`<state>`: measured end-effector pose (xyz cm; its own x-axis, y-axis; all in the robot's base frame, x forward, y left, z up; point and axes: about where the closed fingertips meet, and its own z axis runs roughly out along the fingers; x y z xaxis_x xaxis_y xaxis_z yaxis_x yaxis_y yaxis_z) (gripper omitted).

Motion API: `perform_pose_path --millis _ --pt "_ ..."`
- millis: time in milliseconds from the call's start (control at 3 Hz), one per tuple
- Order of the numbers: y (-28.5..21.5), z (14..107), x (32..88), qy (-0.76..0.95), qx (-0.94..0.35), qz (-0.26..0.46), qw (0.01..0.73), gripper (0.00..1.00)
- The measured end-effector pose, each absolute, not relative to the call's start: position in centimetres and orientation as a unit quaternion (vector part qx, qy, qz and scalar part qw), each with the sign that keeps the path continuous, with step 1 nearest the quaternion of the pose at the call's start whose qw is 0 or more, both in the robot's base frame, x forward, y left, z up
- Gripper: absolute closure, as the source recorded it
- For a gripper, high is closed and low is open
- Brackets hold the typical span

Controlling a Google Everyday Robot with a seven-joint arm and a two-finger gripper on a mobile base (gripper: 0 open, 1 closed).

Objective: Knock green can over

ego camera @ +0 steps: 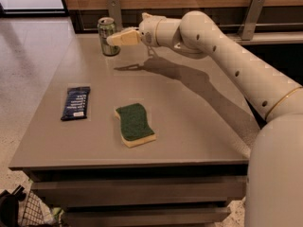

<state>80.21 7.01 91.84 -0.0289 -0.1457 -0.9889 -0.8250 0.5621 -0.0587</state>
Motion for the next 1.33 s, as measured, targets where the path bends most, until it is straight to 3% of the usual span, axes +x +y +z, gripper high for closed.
perform_pose_path --millis 1000,1333 --pt "11.7 89.5 84.1 0.640 -0.366 0.309 0.601 0.00" --pt "13.1 89.0 84.3 0.636 -0.370 0.314 0.601 0.18"
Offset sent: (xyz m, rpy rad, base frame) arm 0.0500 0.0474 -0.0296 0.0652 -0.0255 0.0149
